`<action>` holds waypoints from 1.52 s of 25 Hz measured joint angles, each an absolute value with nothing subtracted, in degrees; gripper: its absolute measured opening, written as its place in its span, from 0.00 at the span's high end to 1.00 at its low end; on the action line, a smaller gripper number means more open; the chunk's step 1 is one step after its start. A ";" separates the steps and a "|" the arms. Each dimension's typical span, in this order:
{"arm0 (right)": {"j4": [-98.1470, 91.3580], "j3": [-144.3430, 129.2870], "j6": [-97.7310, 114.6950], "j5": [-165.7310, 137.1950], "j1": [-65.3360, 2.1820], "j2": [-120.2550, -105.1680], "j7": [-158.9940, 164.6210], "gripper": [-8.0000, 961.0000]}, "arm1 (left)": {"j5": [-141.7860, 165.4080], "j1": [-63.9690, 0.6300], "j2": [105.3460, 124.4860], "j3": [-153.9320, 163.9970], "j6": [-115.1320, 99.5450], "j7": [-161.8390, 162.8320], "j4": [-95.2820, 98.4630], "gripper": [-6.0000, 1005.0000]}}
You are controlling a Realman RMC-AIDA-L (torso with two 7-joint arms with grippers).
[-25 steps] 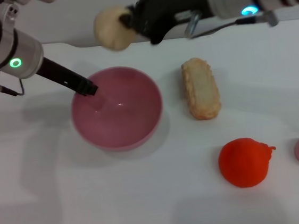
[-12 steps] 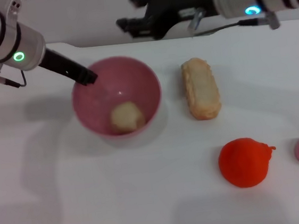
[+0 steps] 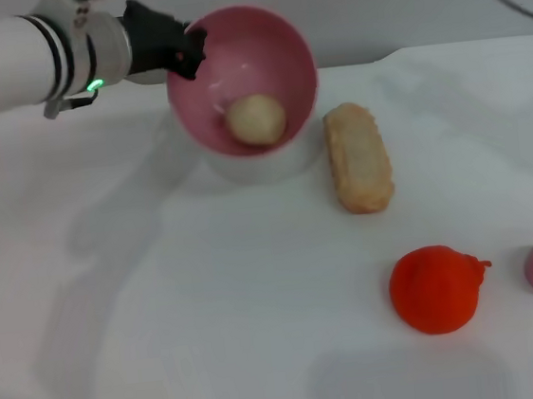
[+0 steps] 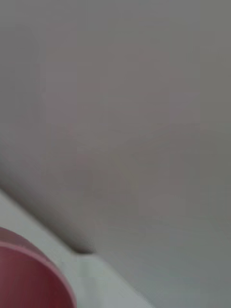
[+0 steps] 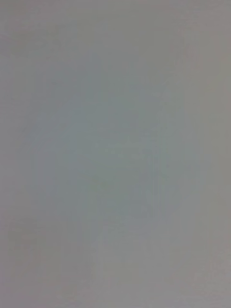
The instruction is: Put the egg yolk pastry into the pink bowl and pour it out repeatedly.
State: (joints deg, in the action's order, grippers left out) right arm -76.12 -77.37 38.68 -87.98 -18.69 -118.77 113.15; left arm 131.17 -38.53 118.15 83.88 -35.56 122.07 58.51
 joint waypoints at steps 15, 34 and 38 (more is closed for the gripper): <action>-41.63 -56.06 70.92 -43.10 -20.55 -118.55 76.57 0.41 | 123.37 -29.97 118.01 121.07 19.48 114.76 53.80 0.95; -41.35 -55.81 71.43 -43.52 -21.99 -116.98 76.96 0.41 | 135.68 -27.64 117.89 128.82 45.84 123.95 48.77 0.95; -41.01 -55.80 71.46 -43.59 -21.78 -116.98 76.93 0.41 | 136.20 -27.13 117.91 129.04 48.90 124.21 48.70 0.95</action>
State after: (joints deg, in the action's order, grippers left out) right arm -41.01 -55.81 71.46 -43.59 -21.78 -116.98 76.93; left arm 136.20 -27.13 117.91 129.04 48.90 124.21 48.70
